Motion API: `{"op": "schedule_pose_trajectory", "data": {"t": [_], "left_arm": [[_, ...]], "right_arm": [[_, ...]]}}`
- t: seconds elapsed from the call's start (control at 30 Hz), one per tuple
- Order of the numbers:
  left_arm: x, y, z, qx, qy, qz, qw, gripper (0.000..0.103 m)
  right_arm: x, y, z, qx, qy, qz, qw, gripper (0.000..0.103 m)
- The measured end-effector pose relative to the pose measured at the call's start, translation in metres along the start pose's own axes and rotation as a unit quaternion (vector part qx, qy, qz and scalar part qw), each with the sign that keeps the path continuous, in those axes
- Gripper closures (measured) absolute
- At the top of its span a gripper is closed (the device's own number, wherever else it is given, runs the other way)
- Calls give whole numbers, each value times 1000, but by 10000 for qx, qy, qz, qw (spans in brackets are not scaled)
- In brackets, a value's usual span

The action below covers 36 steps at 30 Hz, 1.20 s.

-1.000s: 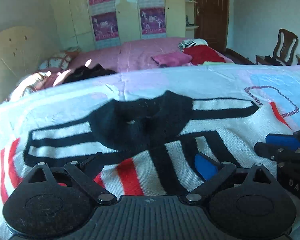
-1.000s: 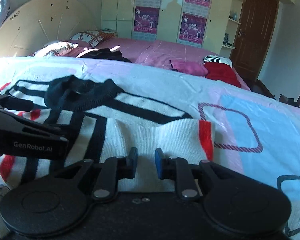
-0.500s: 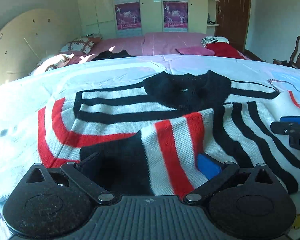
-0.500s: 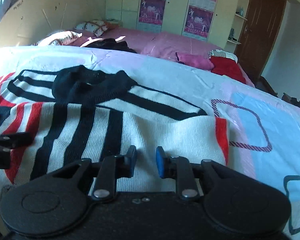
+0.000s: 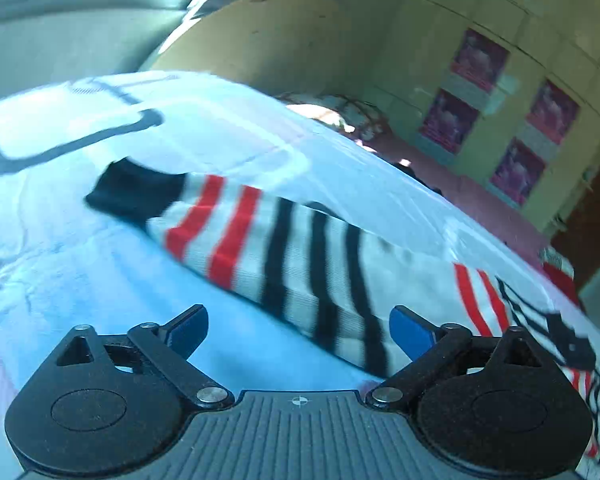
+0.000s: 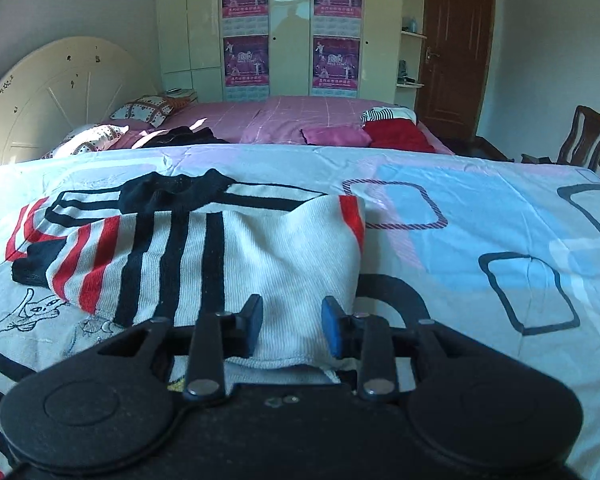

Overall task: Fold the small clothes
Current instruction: 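Grasp the other black sleeve cuff with the left tool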

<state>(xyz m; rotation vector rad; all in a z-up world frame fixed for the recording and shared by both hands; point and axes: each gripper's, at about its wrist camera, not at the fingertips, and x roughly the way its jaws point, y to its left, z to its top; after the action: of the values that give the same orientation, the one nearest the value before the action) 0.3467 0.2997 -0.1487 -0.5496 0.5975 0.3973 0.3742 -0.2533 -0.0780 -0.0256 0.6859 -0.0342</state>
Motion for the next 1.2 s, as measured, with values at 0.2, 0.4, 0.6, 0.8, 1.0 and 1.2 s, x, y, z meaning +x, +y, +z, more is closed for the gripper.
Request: {"op": "schedule_pose_trajectory", "data": {"t": [0.2, 0.4, 0.6, 0.8, 1.0, 1.2], "left_arm": [[35, 92, 23, -1554, 10, -482, 9867, 25], [72, 112, 39, -2030, 44, -936, 9747, 25], [115, 138, 44, -2573, 148, -1484, 9547, 77], [127, 130, 42, -2173, 123, -1365, 9664, 96], [94, 62, 63, -1434, -337, -1600, 9761, 98], [60, -80, 46, 258, -482, -2096, 9763, 98]], "right_arm": [[-5, 32, 2, -3, 12, -133, 9999, 70], [-11, 64, 4, 0, 7, -250, 9997, 70], [-19, 72, 5, 178, 10, -429, 9989, 70], [-26, 67, 8, 350, -23, -563, 9978, 69], [-37, 46, 9, 649, -191, -629, 9957, 69], [-24, 18, 4, 655, -248, -624, 9956, 69]]}}
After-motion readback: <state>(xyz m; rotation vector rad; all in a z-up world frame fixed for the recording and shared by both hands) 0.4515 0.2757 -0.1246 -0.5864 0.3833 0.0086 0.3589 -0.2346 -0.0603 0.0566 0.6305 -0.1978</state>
